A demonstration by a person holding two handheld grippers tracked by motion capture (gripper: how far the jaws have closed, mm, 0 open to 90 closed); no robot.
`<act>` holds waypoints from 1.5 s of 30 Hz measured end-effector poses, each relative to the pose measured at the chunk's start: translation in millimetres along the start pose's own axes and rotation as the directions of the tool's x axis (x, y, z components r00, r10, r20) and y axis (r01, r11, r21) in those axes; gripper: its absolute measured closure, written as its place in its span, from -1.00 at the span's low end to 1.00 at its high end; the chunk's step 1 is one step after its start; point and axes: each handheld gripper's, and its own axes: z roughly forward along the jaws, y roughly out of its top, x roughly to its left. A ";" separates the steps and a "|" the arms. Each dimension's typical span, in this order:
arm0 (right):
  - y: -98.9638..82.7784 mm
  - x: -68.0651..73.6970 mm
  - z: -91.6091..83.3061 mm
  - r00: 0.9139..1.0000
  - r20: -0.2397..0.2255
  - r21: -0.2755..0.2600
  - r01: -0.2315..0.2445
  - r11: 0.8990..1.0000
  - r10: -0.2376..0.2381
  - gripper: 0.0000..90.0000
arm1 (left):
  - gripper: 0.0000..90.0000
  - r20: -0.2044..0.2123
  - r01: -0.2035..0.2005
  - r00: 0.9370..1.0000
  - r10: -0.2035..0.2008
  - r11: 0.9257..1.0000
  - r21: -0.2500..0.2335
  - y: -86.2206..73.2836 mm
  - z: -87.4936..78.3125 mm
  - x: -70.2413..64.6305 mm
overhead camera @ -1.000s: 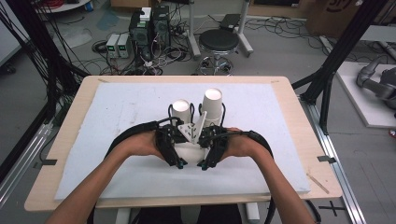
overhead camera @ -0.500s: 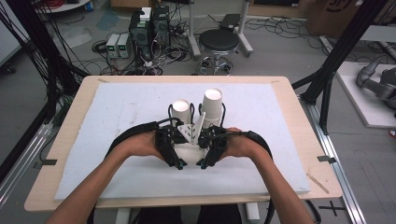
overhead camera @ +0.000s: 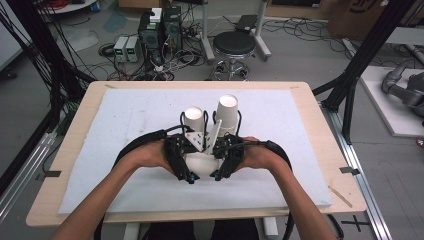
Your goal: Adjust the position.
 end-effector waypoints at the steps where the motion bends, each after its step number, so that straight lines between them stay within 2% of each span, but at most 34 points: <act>1: -0.3 -0.1 -0.2 1.000 0.001 -0.002 0.001 1.000 -0.001 -0.18 | -0.67 0.003 -0.003 1.000 0.003 1.000 0.001 -1.1 -0.1 1.0; 4: -1.1 0.1 -0.7 1.000 0.004 -0.008 -0.001 1.000 0.001 -0.18 | -0.70 0.017 0.004 1.000 -0.004 1.000 -0.010 -4.3 1.2 2.0; 10: -1.6 0.5 -0.8 1.000 0.002 -0.015 -0.001 1.000 0.001 -0.18 | -0.74 0.011 0.012 1.000 -0.012 1.000 -0.025 -5.6 2.3 2.5; 15: -4.6 1.0 -3.0 1.000 0.005 -0.027 -0.007 1.000 0.007 -0.18 | -0.76 0.014 -0.005 1.000 0.006 0.999 -0.046 -4.4 2.7 -0.1; 16: -5.6 1.1 -3.2 1.000 0.001 -0.033 -0.004 0.999 0.004 -0.18 | -0.76 0.016 0.005 1.000 -0.004 0.998 -0.064 -4.5 2.6 -1.2; 18: -7.7 1.8 -3.4 1.000 0.005 -0.039 -0.006 0.999 0.006 -0.18 | -0.76 0.027 0.000 1.000 0.003 0.996 -0.087 -5.5 1.0 -0.6; 24: -13.0 3.1 -5.0 1.000 0.006 -0.069 -0.010 0.998 0.011 -0.18 | -0.76 0.025 0.020 1.000 -0.017 0.992 -0.126 -15.0 3.7 -0.1; 26: -14.3 3.7 -5.2 1.000 0.012 -0.075 -0.013 0.997 0.014 -0.18 | -0.76 0.022 0.021 1.000 -0.018 0.989 -0.145 -17.7 3.6 -0.1; 29: -16.6 3.5 -5.5 1.000 0.004 -0.090 -0.017 0.996 0.017 -0.18 | -0.76 0.033 0.028 0.999 -0.022 0.980 -0.196 -22.2 5.1 -0.6; 33: -20.0 3.9 -5.0 1.000 0.005 -0.123 -0.027 0.992 0.028 -0.18 | -0.76 0.031 0.036 0.999 -0.030 0.976 -0.214 -26.5 7.1 -0.3; 35: -21.7 4.2 -5.4 0.999 0.003 -0.139 -0.031 0.990 0.032 -0.18 | -0.76 0.030 0.045 0.999 -0.039 0.970 -0.240 -28.8 7.8 0.2; 39: -24.3 3.5 -5.8 1.000 0.016 -0.173 -0.018 0.985 0.022 -0.18 | -0.76 0.041 0.052 0.998 -0.043 0.965 -0.258 -32.5 10.0 0.7; 40: -25.0 4.2 -6.4 0.999 0.009 -0.172 -0.032 0.985 0.034 -0.18 | -0.76 0.040 0.057 0.998 -0.048 0.961 -0.270 -33.6 11.2 0.2; 41: -25.6 3.7 -6.5 1.000 0.011 -0.183 -0.023 0.983 0.026 -0.18 | -0.76 0.035 0.059 0.998 -0.051 0.960 -0.275 -34.9 11.7 0.1; 45: -28.5 5.4 -8.4 0.999 0.012 -0.200 -0.041 0.979 0.044 -0.19 | -0.76 0.032 0.071 0.997 -0.065 0.952 -0.297 -39.4 10.8 0.6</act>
